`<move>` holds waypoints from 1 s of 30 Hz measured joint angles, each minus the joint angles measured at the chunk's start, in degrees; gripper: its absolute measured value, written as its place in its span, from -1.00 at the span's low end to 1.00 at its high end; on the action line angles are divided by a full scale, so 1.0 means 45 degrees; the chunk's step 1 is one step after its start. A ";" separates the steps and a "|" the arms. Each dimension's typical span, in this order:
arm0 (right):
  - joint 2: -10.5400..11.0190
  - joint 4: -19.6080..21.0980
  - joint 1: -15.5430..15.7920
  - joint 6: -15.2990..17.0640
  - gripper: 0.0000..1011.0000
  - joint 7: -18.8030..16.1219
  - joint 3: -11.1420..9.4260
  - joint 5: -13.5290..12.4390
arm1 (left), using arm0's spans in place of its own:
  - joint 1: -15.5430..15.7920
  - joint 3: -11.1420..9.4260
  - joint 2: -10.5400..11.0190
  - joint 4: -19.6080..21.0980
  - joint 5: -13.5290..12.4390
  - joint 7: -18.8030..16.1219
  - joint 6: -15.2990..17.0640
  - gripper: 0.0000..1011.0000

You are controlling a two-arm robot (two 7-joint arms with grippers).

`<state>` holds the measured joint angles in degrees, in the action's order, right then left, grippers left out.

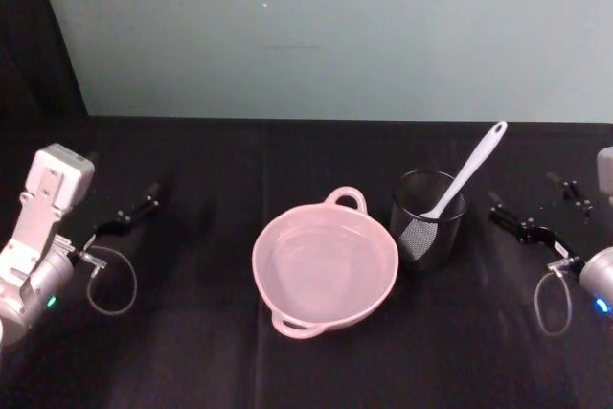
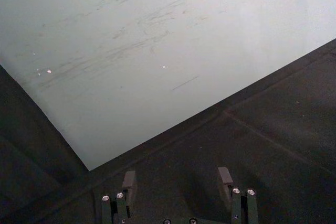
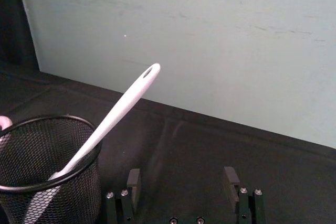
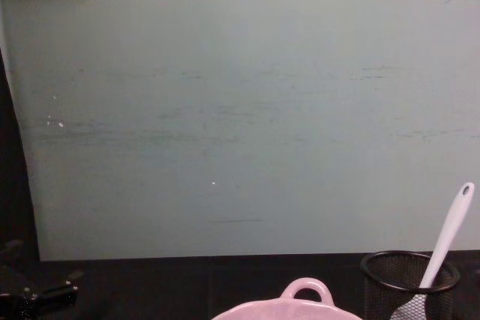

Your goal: Use the one hand to pick up the spoon and stir the clear water in the bowl.

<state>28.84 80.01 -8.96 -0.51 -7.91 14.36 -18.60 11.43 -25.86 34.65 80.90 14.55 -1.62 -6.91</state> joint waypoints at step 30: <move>-0.0479 -0.0970 -0.0390 -0.0765 0.98 -0.0231 0.0022 0.0547 | 0.0000 0.0001 0.0000 0.0000 0.0000 0.0000 0.0000 0.99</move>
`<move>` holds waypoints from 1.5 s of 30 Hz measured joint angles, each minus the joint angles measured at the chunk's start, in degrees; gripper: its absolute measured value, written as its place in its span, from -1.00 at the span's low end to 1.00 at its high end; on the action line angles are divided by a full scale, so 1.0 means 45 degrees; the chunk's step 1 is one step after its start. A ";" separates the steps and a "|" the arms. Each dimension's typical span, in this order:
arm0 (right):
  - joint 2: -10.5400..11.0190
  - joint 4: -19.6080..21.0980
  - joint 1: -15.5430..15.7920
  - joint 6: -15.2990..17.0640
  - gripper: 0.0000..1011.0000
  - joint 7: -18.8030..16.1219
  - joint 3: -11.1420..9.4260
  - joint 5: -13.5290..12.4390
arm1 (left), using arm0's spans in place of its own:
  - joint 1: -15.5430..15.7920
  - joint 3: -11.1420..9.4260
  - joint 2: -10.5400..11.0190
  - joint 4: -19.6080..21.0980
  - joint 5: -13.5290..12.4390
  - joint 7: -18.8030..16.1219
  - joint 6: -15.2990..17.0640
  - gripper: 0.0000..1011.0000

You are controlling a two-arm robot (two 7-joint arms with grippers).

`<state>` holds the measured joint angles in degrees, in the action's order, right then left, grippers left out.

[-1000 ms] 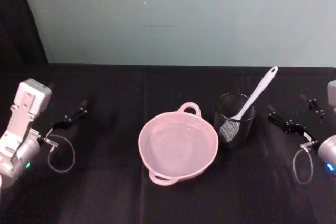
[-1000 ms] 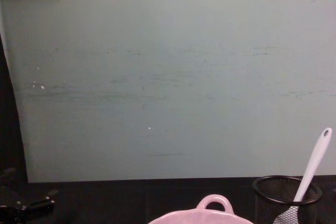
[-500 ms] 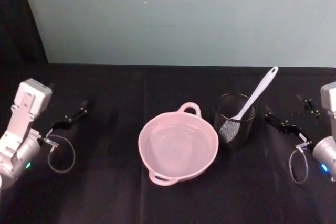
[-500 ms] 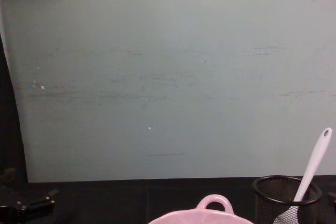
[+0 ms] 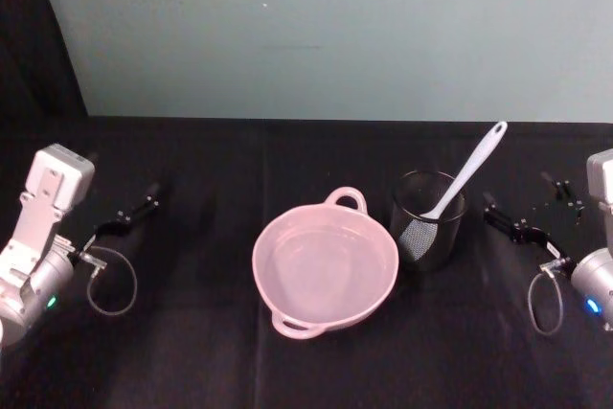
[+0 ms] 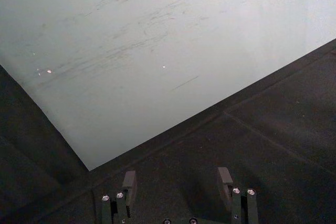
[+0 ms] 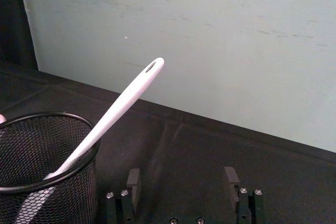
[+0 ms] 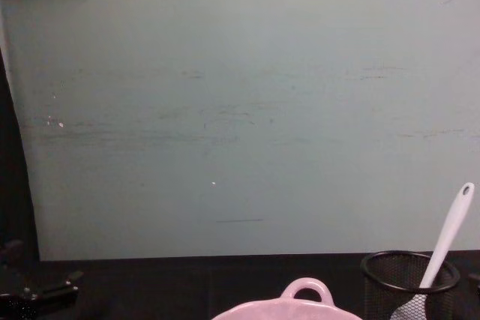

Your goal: Use the one hand to pick up the spoon and stir the clear water in the bowl.

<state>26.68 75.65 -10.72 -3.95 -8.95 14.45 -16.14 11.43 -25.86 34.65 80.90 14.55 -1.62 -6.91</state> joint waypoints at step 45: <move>0.0019 0.0025 0.0018 0.0014 0.98 -0.0019 0.0001 -0.0041 | 0.0000 -0.0001 0.0000 0.0000 0.0000 0.0000 -0.0001 0.99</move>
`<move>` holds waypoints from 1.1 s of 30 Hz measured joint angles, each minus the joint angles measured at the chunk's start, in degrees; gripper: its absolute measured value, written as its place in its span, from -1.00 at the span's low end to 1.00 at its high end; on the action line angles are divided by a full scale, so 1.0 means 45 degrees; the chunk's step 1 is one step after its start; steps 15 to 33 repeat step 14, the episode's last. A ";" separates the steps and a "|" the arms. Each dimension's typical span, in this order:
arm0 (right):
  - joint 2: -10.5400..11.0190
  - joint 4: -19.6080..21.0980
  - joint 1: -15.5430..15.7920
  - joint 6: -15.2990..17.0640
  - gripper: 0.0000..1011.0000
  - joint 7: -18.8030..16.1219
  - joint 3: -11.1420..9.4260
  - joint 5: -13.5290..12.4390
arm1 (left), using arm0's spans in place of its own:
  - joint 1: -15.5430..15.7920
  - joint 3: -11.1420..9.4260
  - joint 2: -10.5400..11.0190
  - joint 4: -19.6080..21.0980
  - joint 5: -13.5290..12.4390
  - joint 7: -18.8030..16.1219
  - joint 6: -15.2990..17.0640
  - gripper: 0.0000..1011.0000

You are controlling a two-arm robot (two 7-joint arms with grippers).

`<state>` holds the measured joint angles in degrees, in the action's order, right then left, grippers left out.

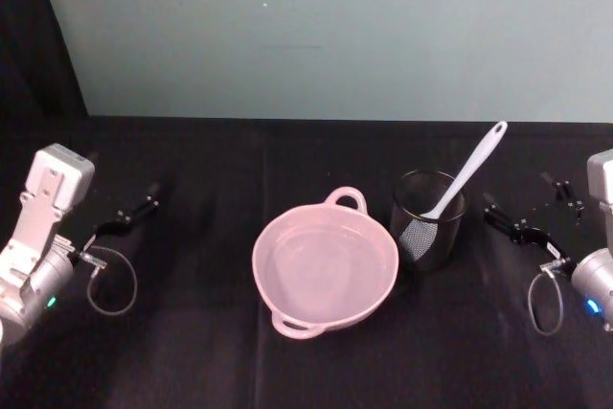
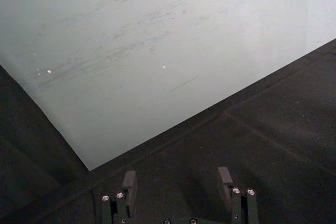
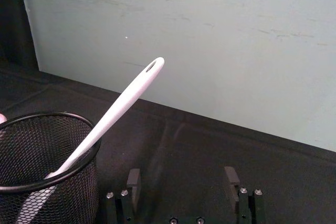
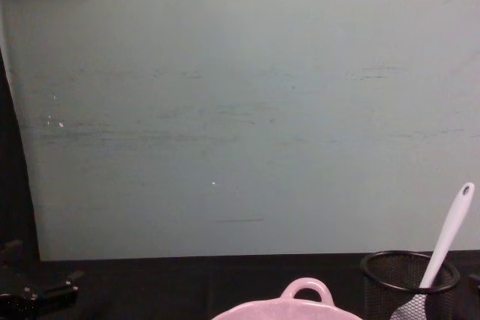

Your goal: Use the one hand to pick up the spoon and stir the clear water in the bowl.

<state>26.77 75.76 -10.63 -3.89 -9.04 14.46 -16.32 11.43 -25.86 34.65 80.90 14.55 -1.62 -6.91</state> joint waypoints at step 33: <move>0.0000 -0.0001 -0.0001 0.0000 0.98 0.0001 0.0000 0.0000 | 0.0000 0.0000 0.0000 0.0000 0.0000 0.0000 0.0001 0.99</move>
